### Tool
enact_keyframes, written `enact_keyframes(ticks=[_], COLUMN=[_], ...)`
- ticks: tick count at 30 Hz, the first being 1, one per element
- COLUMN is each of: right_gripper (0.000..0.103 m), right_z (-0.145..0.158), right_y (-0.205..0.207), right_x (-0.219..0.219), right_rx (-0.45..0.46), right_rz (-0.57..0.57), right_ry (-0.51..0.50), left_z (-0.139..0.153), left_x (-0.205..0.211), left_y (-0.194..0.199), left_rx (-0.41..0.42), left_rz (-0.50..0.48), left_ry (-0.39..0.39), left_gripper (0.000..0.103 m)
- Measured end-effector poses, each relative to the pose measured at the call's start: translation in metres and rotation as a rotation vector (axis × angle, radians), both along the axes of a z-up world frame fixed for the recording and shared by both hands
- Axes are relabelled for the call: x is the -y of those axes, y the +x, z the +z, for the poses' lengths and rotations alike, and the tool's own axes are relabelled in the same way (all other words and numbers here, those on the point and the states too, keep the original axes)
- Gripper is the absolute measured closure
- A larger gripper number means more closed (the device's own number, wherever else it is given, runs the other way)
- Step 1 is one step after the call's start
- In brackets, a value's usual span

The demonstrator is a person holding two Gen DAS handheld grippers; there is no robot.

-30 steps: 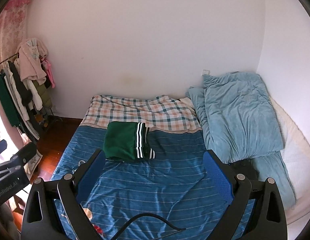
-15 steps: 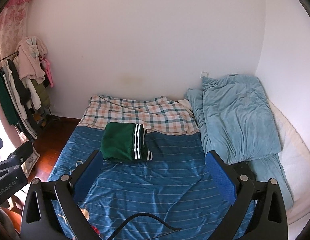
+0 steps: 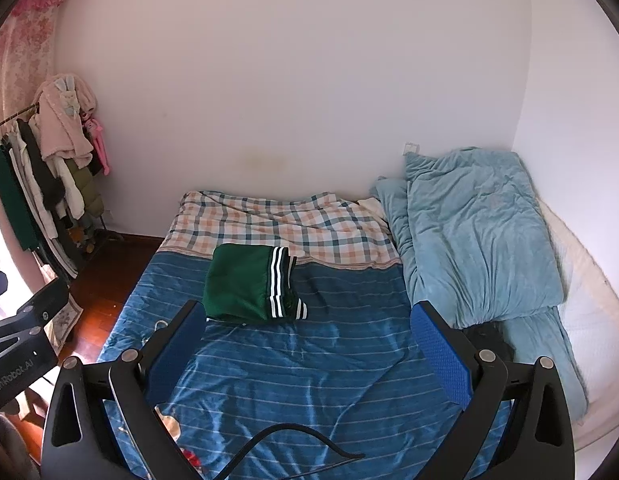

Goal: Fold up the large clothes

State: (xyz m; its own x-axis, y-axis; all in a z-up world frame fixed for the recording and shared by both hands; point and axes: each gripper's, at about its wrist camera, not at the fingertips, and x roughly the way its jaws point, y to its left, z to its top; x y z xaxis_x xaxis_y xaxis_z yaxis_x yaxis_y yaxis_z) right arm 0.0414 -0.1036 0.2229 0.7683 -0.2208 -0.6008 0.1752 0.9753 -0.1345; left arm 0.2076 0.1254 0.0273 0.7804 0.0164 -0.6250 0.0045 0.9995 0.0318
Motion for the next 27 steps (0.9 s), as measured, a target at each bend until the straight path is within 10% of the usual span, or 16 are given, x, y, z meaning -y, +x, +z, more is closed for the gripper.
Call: enact_keyframes(ticks=[27], right_gripper=[0.0], right_z=[-0.0073], right_y=[-0.0012], right_x=[-0.0001], right_rx=[0.004], right_rz=[0.003], right_ry=[0.017], left_z=[0.0028], left_x=[0.0], left_y=[-0.0049], left_rx=[0.0], left_rz=[-0.002], left_ry=[-0.001], left_gripper=[0.007])
